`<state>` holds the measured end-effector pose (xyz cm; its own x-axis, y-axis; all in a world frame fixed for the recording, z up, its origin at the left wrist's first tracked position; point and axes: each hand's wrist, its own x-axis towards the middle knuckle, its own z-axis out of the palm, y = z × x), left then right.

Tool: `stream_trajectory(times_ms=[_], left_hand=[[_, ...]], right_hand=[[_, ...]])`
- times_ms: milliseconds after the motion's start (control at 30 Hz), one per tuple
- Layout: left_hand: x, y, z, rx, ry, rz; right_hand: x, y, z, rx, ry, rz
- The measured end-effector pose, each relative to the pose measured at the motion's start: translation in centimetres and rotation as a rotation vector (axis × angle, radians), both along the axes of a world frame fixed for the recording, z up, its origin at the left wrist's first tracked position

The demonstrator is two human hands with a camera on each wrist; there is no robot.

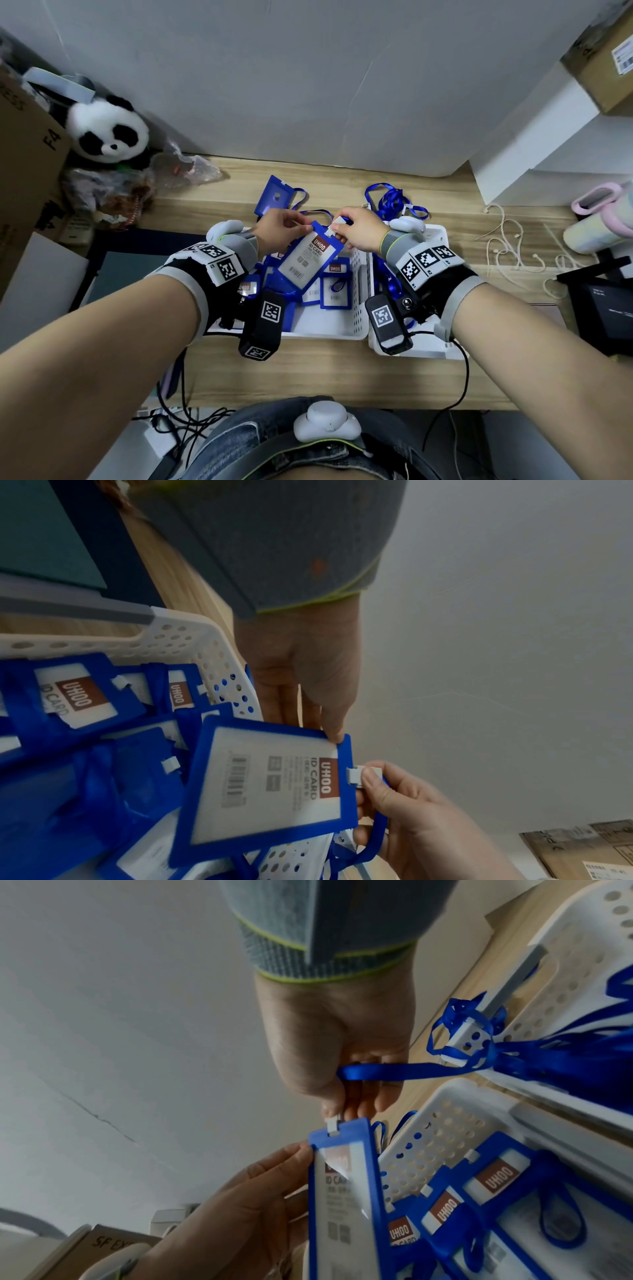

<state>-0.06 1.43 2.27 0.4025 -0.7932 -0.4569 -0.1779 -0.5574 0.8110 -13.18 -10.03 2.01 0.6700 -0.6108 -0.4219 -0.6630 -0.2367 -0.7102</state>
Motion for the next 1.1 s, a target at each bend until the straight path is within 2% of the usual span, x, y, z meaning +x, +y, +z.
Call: stream_trajectory(times_ms=[133, 233, 300, 367, 433, 533, 600, 700, 800, 967, 1100], left_hand=[[0.1, 0.3, 0.1, 0.087, 0.022, -0.028], [0.4, 0.9, -0.3, 0.159, 0.095, -0.041], [0.7, 1.2, -0.4, 0.153, 0.183, -0.007], [1.1, 1.3, -0.3, 0.113, 0.249, 0.049], [1.2, 1.2, 0.0, 0.065, 0.293, 0.101], [1.4, 0.9, 0.4, -0.003, 0.347, 0.213], [2.0, 0.5, 0.2, -0.047, 0.302, 0.278], [3.0, -0.1, 0.1, -0.129, 0.222, 0.400], [3.7, -0.6, 0.4, -0.193, 0.193, 0.469], [4.0, -1.7, 1.6, -0.233, 0.219, 0.432], [3.6, -2.8, 2.7, -0.279, 0.298, 0.374]], right_hand=[[0.1, -0.5, -0.2, -0.057, -0.036, -0.101], [0.1, -1.0, -0.1, -0.063, -0.048, -0.097], [0.0, -1.0, -0.2, 0.026, -0.114, -0.110], [0.1, -0.9, -0.4, 0.177, -0.195, -0.236], [-0.1, -1.0, -0.7, 0.260, -0.166, -0.329], [-0.6, -1.0, -1.5, 0.247, -0.011, -0.193], [-0.6, -0.8, -1.8, 0.218, 0.067, -0.067], [-0.1, -1.1, -1.4, 0.156, 0.056, -0.049], [1.2, -2.2, 0.0, 0.095, -0.118, -0.195], [4.3, -3.2, 5.4, 0.275, -0.516, -0.293], [6.0, -3.4, 9.0, 0.432, -0.712, -0.311]])
